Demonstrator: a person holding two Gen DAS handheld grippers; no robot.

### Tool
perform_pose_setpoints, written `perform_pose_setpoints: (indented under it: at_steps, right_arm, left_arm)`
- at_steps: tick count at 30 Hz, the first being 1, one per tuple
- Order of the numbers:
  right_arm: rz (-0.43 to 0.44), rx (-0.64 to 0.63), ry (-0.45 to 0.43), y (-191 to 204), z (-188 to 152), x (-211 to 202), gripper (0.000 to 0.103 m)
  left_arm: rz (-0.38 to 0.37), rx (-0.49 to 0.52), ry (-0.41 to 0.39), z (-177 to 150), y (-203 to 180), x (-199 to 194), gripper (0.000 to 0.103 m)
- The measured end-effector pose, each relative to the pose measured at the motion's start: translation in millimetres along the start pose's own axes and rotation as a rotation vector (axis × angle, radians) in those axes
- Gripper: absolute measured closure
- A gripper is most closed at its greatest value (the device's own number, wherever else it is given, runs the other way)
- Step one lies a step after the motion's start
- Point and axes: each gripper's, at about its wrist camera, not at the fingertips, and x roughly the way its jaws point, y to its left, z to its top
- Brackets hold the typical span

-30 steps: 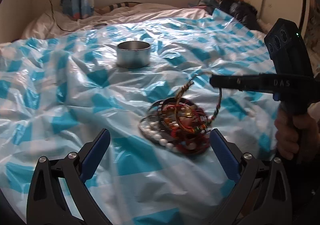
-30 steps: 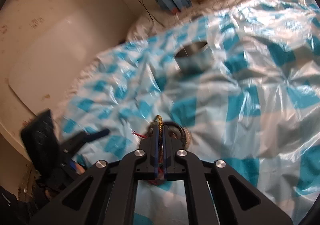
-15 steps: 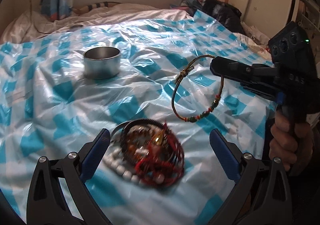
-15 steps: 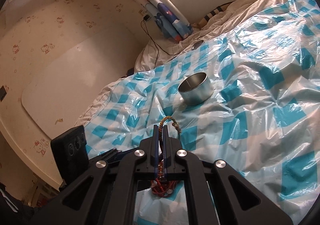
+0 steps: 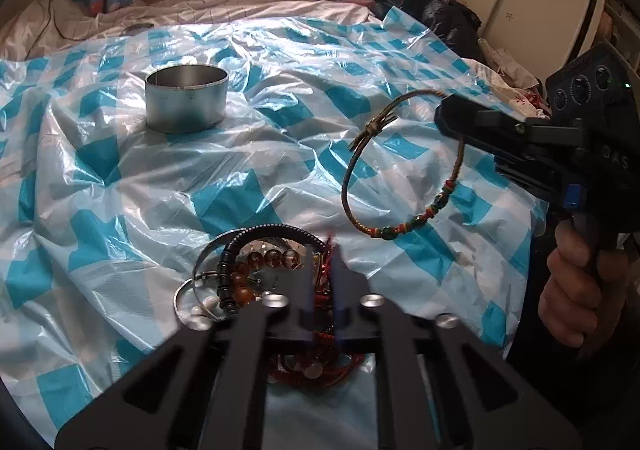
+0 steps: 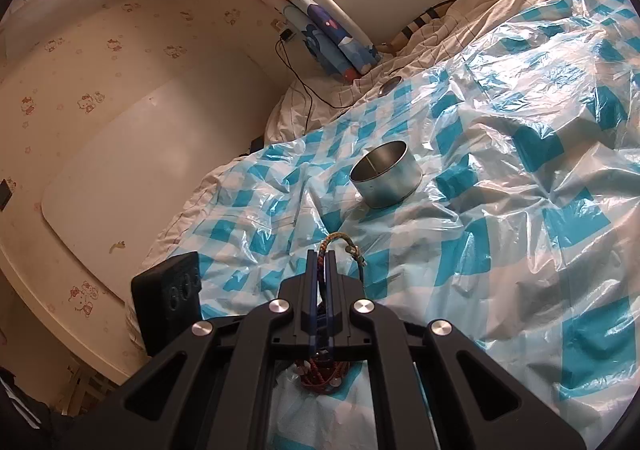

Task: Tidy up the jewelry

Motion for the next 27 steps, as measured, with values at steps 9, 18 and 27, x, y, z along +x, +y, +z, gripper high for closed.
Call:
perform_pose_setpoints:
  at_steps: [9, 18, 27]
  right_arm:
    - [0.006, -0.003, -0.010, 0.0, -1.7, 0.4, 0.099]
    - [-0.002, -0.011, -0.014, 0.2, 0.7, 2.4, 0.099]
    - [0.033, -0.034, -0.013, 8.2, 14.1, 9.4, 0.099]
  left_arm:
    - [-0.194, -0.105, -0.161, 8.7, 15.1, -38.9, 0.100]
    - [-0.322, -0.133, -0.263, 23.1, 19.8, -78.0, 0.100]
    - [-0.242, -0.125, -0.304, 53.4, 31.4, -106.8, 0.100]
